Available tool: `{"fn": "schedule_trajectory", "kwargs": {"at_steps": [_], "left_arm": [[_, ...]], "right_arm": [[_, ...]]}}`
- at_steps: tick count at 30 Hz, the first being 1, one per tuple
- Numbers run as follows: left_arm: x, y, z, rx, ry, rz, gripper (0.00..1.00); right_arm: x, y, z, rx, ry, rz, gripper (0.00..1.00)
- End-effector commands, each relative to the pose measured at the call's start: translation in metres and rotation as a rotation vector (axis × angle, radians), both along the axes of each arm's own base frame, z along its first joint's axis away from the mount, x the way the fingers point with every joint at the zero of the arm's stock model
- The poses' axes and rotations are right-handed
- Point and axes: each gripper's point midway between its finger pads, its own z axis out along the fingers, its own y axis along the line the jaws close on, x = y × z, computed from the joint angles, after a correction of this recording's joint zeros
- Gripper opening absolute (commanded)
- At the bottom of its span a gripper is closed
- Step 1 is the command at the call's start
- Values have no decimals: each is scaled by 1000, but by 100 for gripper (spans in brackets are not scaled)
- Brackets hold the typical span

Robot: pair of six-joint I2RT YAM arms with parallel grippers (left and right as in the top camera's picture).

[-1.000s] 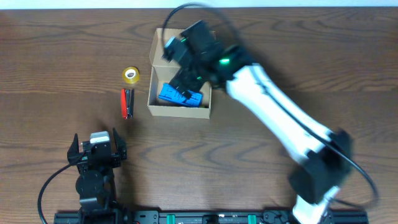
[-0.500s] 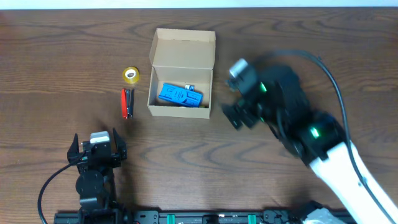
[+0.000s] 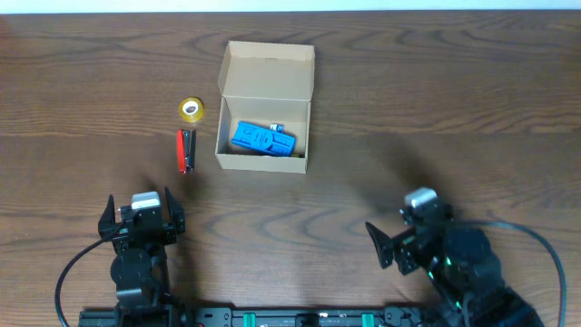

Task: Pack container

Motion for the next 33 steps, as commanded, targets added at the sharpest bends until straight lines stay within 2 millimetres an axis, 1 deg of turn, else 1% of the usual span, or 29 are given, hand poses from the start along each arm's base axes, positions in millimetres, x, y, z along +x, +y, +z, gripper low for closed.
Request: {"fn": "schedule_trajectory", "kwargs": {"at_steps": [1, 4, 6, 28, 33], "left_arm": [[0, -1, -14, 0, 32, -4, 95], [0, -1, -14, 1, 32, -5, 95], [0, -1, -14, 0, 32, -4, 95], [0, -1, -14, 0, 32, -4, 95], [-1, 2, -14, 5, 33, 13, 95]], "right_arm": [[-5, -8, -10, 33, 3, -46, 99], [-6, -13, -20, 12, 10, -67, 99], [-5, -15, -23, 1, 12, -80, 99], [-5, -15, -24, 0, 15, -79, 99], [-5, -15, -24, 0, 15, -79, 99]]}}
